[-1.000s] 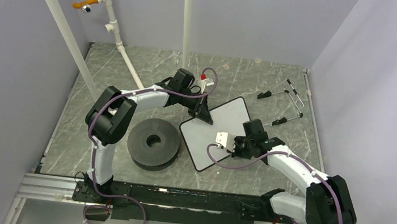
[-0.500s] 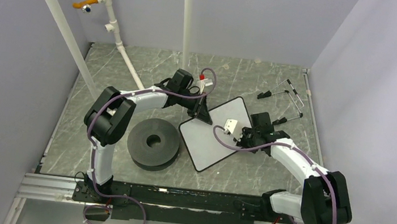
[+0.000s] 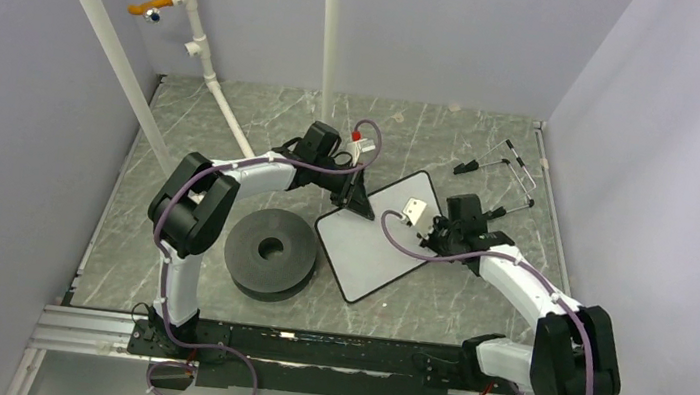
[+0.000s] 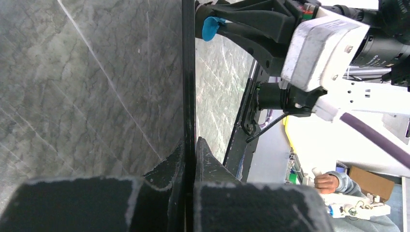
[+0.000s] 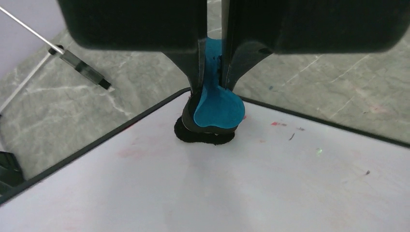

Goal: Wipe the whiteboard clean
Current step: Erase the whiteboard at the center of the board.

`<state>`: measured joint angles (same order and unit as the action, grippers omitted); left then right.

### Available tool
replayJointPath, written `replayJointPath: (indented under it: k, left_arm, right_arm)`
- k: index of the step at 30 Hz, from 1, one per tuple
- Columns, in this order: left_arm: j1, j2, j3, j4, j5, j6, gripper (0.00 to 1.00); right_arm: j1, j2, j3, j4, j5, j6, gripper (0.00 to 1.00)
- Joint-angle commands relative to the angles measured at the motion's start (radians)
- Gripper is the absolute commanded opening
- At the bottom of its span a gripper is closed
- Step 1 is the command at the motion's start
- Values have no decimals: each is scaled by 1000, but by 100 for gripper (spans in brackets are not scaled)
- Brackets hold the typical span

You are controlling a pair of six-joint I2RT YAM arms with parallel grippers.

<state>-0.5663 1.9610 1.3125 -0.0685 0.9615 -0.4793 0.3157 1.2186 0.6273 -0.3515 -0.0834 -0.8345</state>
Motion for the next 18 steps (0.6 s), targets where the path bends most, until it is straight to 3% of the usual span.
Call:
replayJointPath:
  k: [1,4,8,13,18]
  left_arm:
    - [-6,-70,12,61,107,-4,0]
    - [-5,-68,8,60,107,-4,0]
    - [-4,-70,7,60,106,-3,0]
    - [-4,-73,4,61,103,-4,0]
    - [-4,-73,9,60,102,-1,0]
  right_arm:
    - [12,40,35,-135,-89,-92,0]
    - [88,31,17,-221,-166,-188,0]
    - [121,24,29,-184,-151,-134,0]
    - [25,-8,25,3,6,-5,0]
    - [-32,25,22,-74,-10,-67,0]
